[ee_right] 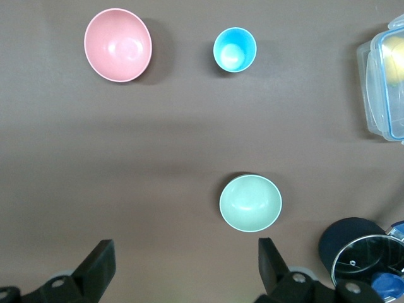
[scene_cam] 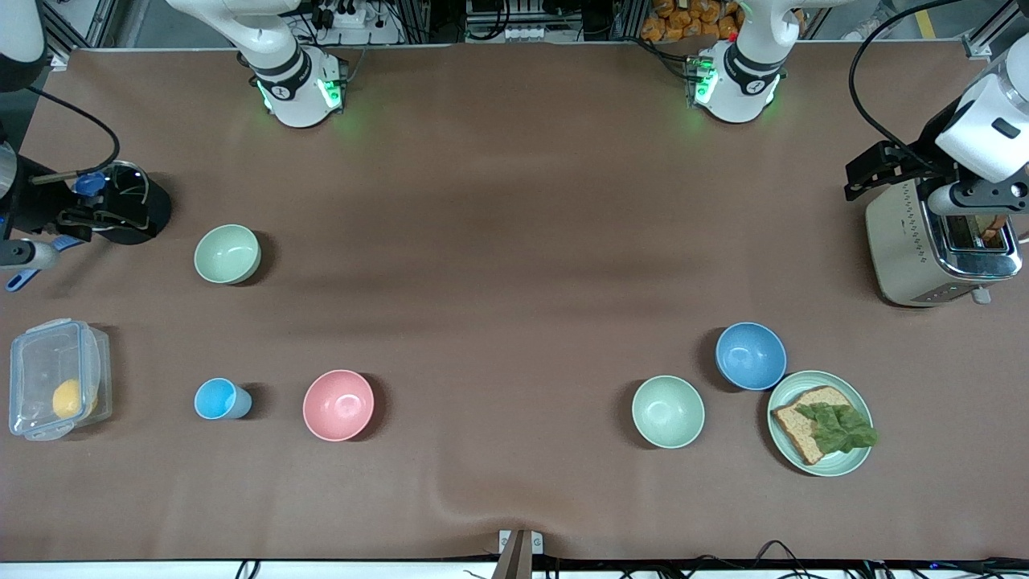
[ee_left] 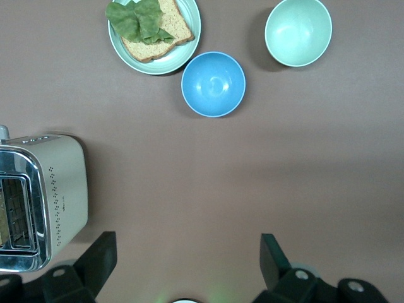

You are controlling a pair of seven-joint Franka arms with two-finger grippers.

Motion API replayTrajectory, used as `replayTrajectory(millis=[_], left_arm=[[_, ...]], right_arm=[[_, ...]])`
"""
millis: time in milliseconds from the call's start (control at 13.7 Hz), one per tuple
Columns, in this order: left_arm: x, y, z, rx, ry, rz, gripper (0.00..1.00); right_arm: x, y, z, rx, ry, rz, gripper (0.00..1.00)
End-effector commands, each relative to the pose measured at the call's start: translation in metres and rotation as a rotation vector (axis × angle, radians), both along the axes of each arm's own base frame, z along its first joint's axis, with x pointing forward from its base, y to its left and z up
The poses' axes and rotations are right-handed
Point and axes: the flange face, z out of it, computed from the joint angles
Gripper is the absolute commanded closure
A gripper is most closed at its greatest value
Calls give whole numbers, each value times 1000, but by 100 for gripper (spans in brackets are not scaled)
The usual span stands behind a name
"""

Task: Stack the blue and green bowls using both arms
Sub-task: 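Reach both grippers toward the green and blue bowls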

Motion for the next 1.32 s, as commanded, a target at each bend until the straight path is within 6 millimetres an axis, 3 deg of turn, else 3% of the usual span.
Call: replayTrajectory(millis=[0, 439, 585, 878, 951, 1098, 1244], left_arm=[[-2, 0, 6, -20, 5, -4, 0], [4, -5, 3, -8, 7, -9, 0], [11, 0, -9, -12, 32, -4, 0], [29, 6, -60, -8, 122, 7, 0], [34, 15, -74, -9, 136, 23, 0], [42, 30, -102, -12, 116, 50, 0], [47, 44, -136, -15, 84, 77, 0]], right_arm=[[-3, 1, 6, 17, -20, 4, 0], [-2, -2, -2, 17, 2, 10, 0], [-1, -4, -8, 16, 18, 11, 0], [-2, -17, -50, 24, 115, -6, 0], [-3, -20, -51, 23, 116, -14, 0], [-2, -46, -80, 25, 108, -64, 0], [-4, -53, -101, 30, 107, -49, 0]])
